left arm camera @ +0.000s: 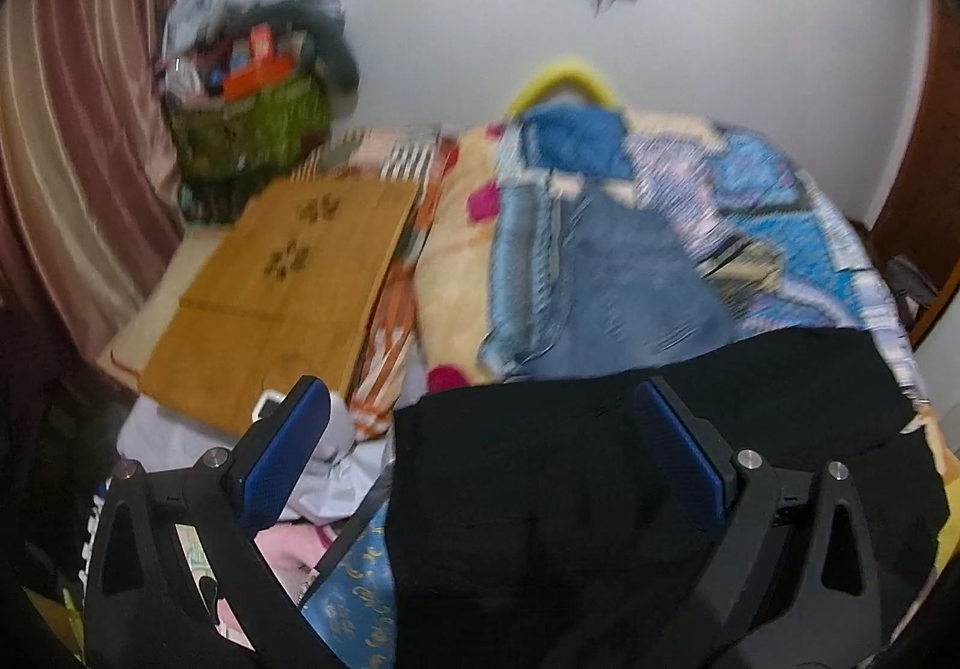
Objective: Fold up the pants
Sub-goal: 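Lower the black pants onto the bed with both grippers, spreading the waistband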
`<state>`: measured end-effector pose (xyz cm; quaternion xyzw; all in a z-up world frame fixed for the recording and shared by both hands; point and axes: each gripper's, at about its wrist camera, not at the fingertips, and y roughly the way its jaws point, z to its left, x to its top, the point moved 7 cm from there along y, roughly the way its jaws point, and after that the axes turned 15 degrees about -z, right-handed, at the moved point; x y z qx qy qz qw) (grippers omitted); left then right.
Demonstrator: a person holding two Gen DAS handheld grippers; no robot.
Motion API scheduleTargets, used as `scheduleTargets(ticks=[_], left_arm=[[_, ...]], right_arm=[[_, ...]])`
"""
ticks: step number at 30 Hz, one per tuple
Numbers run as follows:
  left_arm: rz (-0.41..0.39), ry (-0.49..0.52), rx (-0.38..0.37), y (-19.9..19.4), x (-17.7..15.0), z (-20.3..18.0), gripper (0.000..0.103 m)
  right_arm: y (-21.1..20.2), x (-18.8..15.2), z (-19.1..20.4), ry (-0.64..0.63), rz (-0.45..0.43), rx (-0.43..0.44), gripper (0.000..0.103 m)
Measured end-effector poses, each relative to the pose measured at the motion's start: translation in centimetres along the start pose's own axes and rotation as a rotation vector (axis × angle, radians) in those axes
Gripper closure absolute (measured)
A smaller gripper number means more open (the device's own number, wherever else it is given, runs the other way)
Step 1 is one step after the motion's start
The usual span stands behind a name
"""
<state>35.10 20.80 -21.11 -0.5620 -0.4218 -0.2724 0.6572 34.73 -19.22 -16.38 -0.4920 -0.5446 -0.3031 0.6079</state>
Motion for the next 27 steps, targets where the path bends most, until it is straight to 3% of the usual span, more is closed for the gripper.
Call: scheduleTargets(ticks=[3, 12, 16, 18, 21, 23, 25, 27], left_arm=[[0.061, 0.001, 0.031, 3.7, -1.7, 1.7, 0.001], [0.272, -0.048, 0.035, 11.6, -8.2, 3.9, 0.02], [0.385, -0.089, -0.004, 14.2, -10.8, 3.9, 0.039], [0.436, -0.112, -0.024, 15.5, -11.9, 3.8, 0.044], [0.467, -0.122, -0.047, 16.3, -12.9, 3.2, 0.056], [0.454, -0.103, -0.047, 16.4, -12.9, 2.8, 0.064], [0.43, -0.068, -0.034, 16.1, -12.6, 2.5, 0.075], [0.408, -0.037, -0.015, 15.6, -12.4, 2.4, 0.082]], right_arm=[[2.6, -1.6, 0.0, -0.061, 0.062, 0.008, 0.0], [11.0, -6.0, -0.4, -0.092, 0.275, 0.075, 0.002], [14.3, -6.6, -0.3, -0.091, 0.302, 0.113, 0.002], [15.7, -7.1, 0.0, -0.08, 0.335, 0.145, 0.003], [17.6, -7.8, 0.8, -0.106, 0.375, 0.182, 0.008], [18.5, -8.5, 1.5, -0.137, 0.414, 0.21, 0.011], [19.2, -9.5, 2.1, -0.163, 0.453, 0.23, 0.024], [19.4, -9.8, 2.2, -0.154, 0.455, 0.243, 0.026]])
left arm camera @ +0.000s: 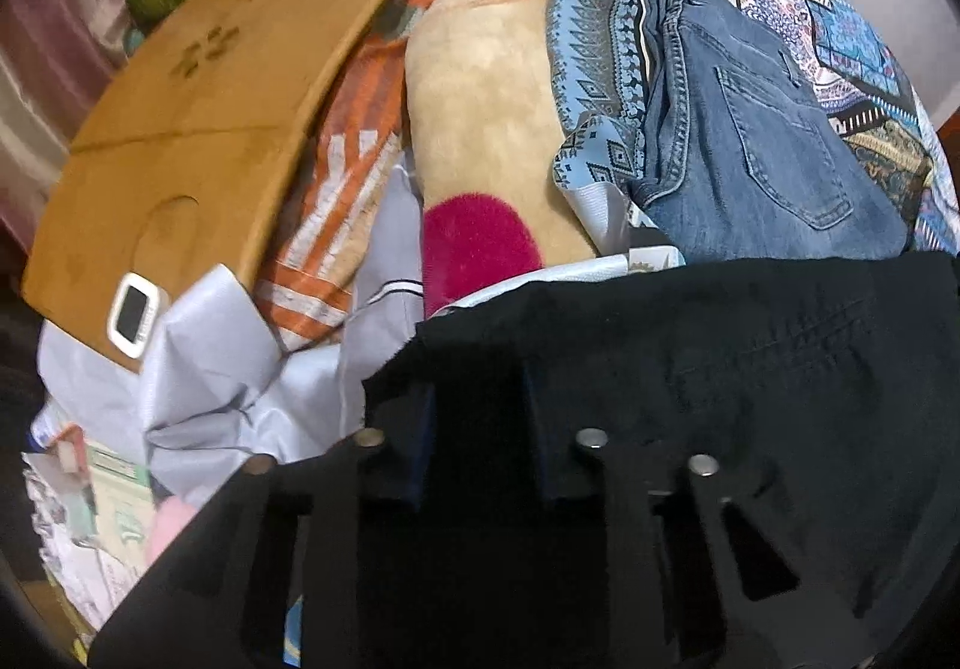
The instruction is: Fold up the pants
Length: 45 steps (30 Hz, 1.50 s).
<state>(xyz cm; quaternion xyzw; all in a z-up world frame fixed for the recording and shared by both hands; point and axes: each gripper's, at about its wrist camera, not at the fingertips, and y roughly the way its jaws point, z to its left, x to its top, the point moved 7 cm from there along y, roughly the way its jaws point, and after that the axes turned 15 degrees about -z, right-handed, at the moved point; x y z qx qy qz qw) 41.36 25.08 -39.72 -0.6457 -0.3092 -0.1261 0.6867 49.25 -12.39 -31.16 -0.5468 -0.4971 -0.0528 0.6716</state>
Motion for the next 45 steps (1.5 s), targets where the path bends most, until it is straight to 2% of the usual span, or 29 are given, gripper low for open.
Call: scheduleTargets(ticks=[1, 3, 5, 6, 8, 10, 12, 14, 17, 20, 26, 34, 40, 45], left_arm=[[-0.009, 0.007, 0.003, -0.3, 0.0, 0.0, 0.084], [-0.015, 0.017, -0.005, -0.9, -0.1, -0.1, 0.097], [-0.022, 0.041, -0.014, -1.4, 0.0, -0.4, 0.098], [-0.032, 0.056, -0.012, -1.9, 0.0, -0.5, 0.098], [-0.048, 0.068, -0.005, -2.9, 0.3, -0.7, 0.098], [-0.078, 0.071, -0.002, -4.0, 0.9, -0.9, 0.098], [-0.123, 0.078, 0.006, -5.4, 2.2, -1.1, 0.098], [-0.153, 0.085, 0.014, -6.4, 3.6, -1.5, 0.098], [-0.193, 0.11, 0.009, -8.0, 5.8, -2.3, 0.098], [-0.27, 0.125, 0.009, -10.3, 8.2, -2.7, 0.098], [-0.326, 0.093, -0.014, -12.8, 9.9, -3.3, 0.098], [-0.357, 0.091, -0.034, -16.8, 6.7, -3.7, 0.098], [-0.381, 0.088, -0.033, -20.9, 2.8, -2.5, 0.098], [-0.374, 0.08, -0.027, -22.8, -0.6, -1.3, 0.098]], right_arm=[[-0.1, -0.1, 0.0, 0.011, -0.002, 0.01, 0.029], [-0.3, -0.5, -0.1, 0.061, -0.001, 0.043, 0.038], [-0.3, -0.8, -0.2, 0.097, 0.007, 0.048, 0.043], [-0.4, -1.0, -0.2, 0.098, 0.007, 0.048, 0.049], [-0.7, -1.2, 0.0, 0.103, 0.005, 0.045, 0.063], [-0.9, -1.3, 0.1, 0.1, 0.013, 0.04, 0.086], [-1.2, -1.4, 0.5, 0.088, 0.019, 0.035, 0.095], [-1.6, -1.1, 0.3, 0.088, 0.009, 0.014, 0.097], [-3.2, 0.3, -0.5, 0.119, -0.052, -0.017, 0.097], [-5.4, 1.7, -1.6, 0.178, -0.112, -0.026, 0.098], [-9.9, 2.9, -2.0, 0.161, -0.178, -0.054, 0.098], [-14.6, 1.2, 0.3, 0.128, -0.208, -0.053, 0.098], [-18.5, -1.0, 2.2, 0.153, -0.229, -0.036, 0.098], [-20.8, -3.2, 4.5, 0.14, -0.232, -0.035, 0.098]])
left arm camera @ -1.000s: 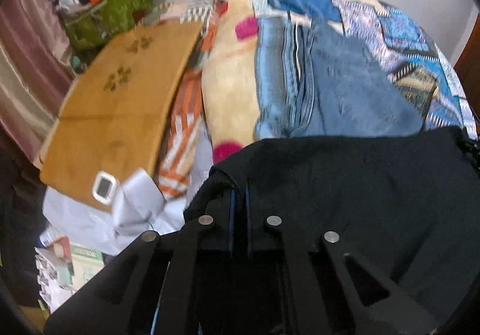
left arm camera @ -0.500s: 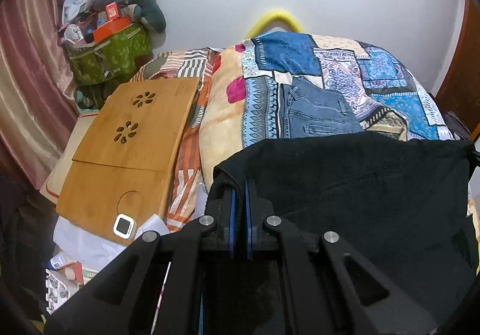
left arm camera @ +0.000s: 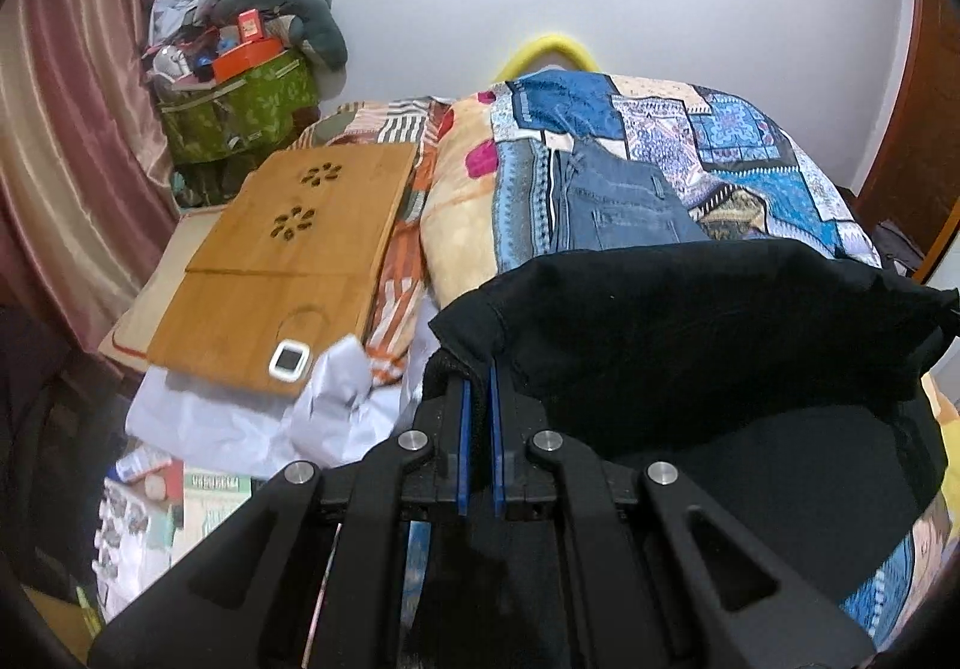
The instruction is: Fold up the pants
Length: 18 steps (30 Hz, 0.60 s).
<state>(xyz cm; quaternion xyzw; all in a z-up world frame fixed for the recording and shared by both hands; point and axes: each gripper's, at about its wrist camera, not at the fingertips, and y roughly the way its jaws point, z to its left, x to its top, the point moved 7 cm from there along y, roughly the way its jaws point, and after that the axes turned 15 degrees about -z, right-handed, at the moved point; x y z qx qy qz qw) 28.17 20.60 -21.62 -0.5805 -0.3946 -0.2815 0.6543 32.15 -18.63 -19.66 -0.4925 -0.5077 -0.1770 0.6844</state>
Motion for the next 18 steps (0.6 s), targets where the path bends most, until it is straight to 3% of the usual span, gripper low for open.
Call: scheduleTargets(ticks=[7, 18], left_arm=[[0.027, -0.042, 0.017, -2.7, -4.5, 1.3, 0.098], [0.178, -0.086, 0.052, -3.7, -13.4, 2.7, 0.101]], right_arm=[[-2.7, -3.2, 1.8, 0.026, 0.013, 0.014, 0.098], [-4.7, -9.9, 4.1, 0.069, 0.091, 0.034, 0.098]])
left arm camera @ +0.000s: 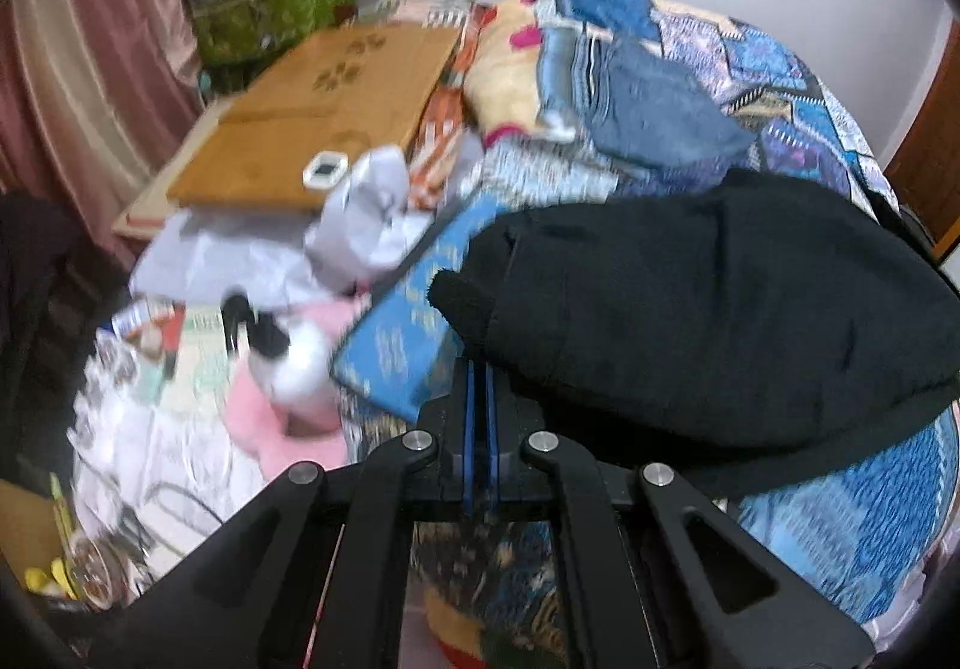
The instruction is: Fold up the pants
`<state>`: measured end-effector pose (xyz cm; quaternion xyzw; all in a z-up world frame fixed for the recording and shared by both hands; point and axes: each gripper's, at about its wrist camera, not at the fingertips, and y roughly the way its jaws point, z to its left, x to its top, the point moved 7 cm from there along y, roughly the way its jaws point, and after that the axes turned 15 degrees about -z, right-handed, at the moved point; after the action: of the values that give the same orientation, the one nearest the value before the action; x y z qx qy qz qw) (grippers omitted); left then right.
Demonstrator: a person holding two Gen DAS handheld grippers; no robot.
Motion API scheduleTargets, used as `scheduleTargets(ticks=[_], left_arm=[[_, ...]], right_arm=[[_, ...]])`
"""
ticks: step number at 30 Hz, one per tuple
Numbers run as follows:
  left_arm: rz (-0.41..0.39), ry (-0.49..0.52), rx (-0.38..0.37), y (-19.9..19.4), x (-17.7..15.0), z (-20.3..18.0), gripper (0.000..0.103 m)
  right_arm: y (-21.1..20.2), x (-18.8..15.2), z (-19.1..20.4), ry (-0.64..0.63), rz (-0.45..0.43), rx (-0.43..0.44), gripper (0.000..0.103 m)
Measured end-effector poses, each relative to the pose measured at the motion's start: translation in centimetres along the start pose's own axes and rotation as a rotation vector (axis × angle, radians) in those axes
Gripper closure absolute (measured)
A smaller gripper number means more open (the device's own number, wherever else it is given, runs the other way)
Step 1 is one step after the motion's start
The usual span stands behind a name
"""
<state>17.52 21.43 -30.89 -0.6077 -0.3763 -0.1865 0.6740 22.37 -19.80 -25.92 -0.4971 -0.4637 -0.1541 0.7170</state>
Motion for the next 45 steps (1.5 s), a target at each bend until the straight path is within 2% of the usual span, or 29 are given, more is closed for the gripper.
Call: scheduleTargets(ticks=[4, 6, 9, 12, 14, 17, 19, 22, 25, 28, 33, 40, 45], left_arm=[[0.025, 0.011, 0.022, -0.3, -1.7, 0.5, 0.1], [0.01, 0.022, 0.032, -0.7, -1.5, 0.6, 0.1], [-0.005, 0.029, 0.021, -1.3, -0.4, 0.2, 0.093], [-0.026, 0.03, 0.0, -1.5, 1.1, -0.8, 0.081], [-0.045, 0.036, -0.019, -1.7, 2.2, -1.7, 0.067], [-0.083, 0.053, -0.037, -2.1, 4.0, -3.1, 0.048], [-0.114, 0.072, -0.051, -2.4, 5.5, -4.3, 0.04], [-0.138, 0.088, -0.079, -2.4, 7.4, -6.0, 0.03], [-0.152, 0.093, -0.105, -2.1, 9.0, -7.9, 0.013], [-0.18, 0.114, -0.129, -1.7, 10.5, -9.9, 0.009], [-0.182, 0.15, -0.159, 0.2, 12.3, -13.0, 0.005], [-0.137, 0.192, -0.192, 4.0, 12.9, -16.4, 0.005], [-0.101, 0.217, -0.213, 6.6, 12.6, -18.3, 0.005]], right_arm=[[0.0, -1.2, 0.3, -0.012, 0.024, -0.002, 0.095], [-0.5, -1.1, 0.5, -0.018, 0.023, 0.001, 0.095], [-1.4, -0.8, 0.2, -0.015, 0.015, 0.003, 0.095], [-2.2, -0.1, -0.3, 0.016, 0.009, -0.007, 0.094], [-2.9, 0.6, -0.9, 0.043, -0.004, -0.024, 0.089], [-4.0, 2.3, -1.3, 0.06, -0.059, -0.039, 0.067], [-4.7, 3.6, -1.8, 0.059, -0.105, -0.06, 0.05], [-4.8, 5.3, -2.3, 0.056, -0.14, -0.088, 0.037], [-4.2, 6.6, -3.0, 0.049, -0.161, -0.108, 0.027], [-3.0, 7.8, -3.6, 0.033, -0.166, -0.127, 0.022], [0.4, 8.8, -4.1, 0.008, -0.117, -0.107, 0.022], [7.0, 8.8, -3.8, -0.03, 0.019, -0.036, 0.022], [12.3, 8.3, -3.9, -0.033, 0.147, -0.009, 0.022]])
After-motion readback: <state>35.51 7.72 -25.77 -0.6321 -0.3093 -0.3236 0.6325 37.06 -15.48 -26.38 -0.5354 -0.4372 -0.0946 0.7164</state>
